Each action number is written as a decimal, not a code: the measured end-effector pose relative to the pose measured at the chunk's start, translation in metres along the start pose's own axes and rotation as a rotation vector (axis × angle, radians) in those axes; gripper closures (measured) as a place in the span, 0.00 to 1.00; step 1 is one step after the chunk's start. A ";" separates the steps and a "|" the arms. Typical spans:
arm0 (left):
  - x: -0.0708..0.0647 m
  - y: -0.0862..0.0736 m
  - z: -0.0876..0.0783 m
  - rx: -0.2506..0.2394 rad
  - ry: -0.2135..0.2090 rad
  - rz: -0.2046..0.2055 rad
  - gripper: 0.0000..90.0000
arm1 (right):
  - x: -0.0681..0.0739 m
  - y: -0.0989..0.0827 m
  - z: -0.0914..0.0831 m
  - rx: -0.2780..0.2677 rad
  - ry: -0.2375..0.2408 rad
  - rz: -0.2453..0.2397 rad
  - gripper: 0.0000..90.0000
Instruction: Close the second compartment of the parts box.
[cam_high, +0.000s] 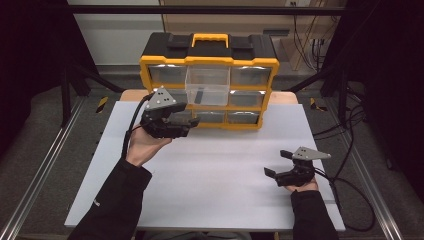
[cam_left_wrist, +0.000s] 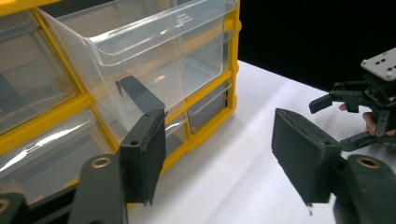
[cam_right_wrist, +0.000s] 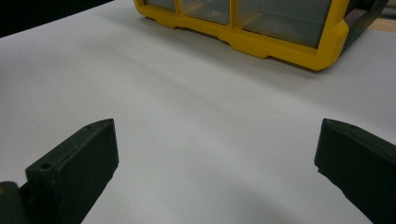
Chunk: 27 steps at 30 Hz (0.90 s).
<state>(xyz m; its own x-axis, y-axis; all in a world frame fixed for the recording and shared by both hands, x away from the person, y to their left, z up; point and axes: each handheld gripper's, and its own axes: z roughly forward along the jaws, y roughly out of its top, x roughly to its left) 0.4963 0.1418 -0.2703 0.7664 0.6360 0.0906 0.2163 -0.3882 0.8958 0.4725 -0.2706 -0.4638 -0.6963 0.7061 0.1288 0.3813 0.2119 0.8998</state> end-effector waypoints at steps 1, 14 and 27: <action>0.000 0.000 0.001 0.003 0.001 0.001 0.44 | 0.000 0.000 0.000 -0.001 -0.001 0.000 0.00; 0.001 -0.001 0.007 0.014 0.027 0.011 0.70 | -0.001 -0.001 0.000 0.004 -0.002 -0.001 0.00; 0.002 0.002 0.015 -0.007 0.030 0.026 0.90 | -0.001 -0.001 0.000 -0.001 0.000 0.001 0.00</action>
<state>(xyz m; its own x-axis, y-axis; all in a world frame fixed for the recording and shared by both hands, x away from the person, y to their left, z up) 0.5071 0.1320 -0.2750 0.7530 0.6457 0.1268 0.1920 -0.3999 0.8962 0.4725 -0.2713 -0.4643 -0.6957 0.7065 0.1299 0.3819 0.2106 0.8999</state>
